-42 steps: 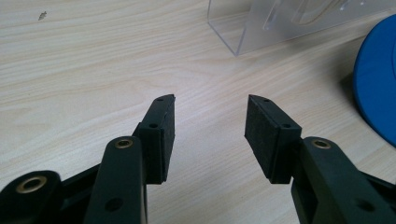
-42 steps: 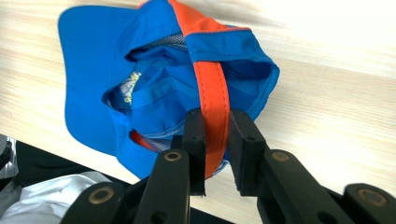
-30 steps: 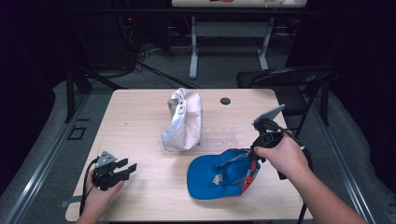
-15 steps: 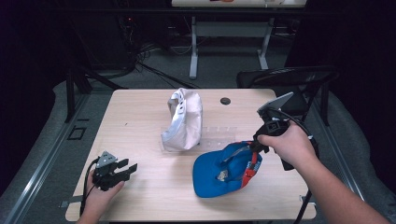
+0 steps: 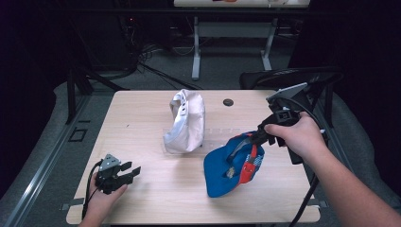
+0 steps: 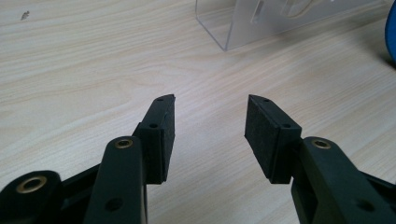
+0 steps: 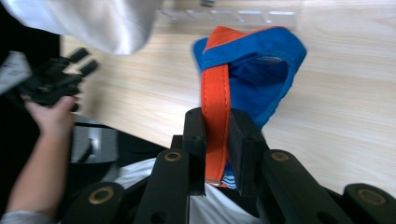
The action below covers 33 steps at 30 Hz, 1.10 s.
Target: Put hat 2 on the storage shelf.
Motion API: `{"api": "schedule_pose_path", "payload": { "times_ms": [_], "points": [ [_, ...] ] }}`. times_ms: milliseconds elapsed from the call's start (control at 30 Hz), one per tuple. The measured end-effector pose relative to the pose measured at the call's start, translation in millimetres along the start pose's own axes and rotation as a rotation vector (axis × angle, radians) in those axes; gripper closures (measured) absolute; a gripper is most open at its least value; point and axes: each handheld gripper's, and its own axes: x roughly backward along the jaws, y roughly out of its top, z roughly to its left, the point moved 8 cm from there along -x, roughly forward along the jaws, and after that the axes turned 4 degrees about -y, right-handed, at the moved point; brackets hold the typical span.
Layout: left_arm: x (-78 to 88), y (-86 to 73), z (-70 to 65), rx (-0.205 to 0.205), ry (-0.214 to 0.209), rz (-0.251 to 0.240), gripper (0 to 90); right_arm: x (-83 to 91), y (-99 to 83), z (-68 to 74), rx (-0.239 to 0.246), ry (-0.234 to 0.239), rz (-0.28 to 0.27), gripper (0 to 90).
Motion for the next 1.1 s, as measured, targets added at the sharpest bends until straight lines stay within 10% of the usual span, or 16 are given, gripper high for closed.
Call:
{"api": "schedule_pose_path", "payload": {
  "times_ms": [500,1100],
  "points": [
    [-2.7,-0.3,-2.9,-0.008,-0.001,-0.001,53.0,26.2,4.5,3.5,-0.056,0.288,-0.042,78.3],
    [-4.0,0.2,-7.5,-0.023,-0.008,-0.004,53.1,49.7,27.7,9.1,-0.109,0.507,-0.154,78.3]
  ]
}}
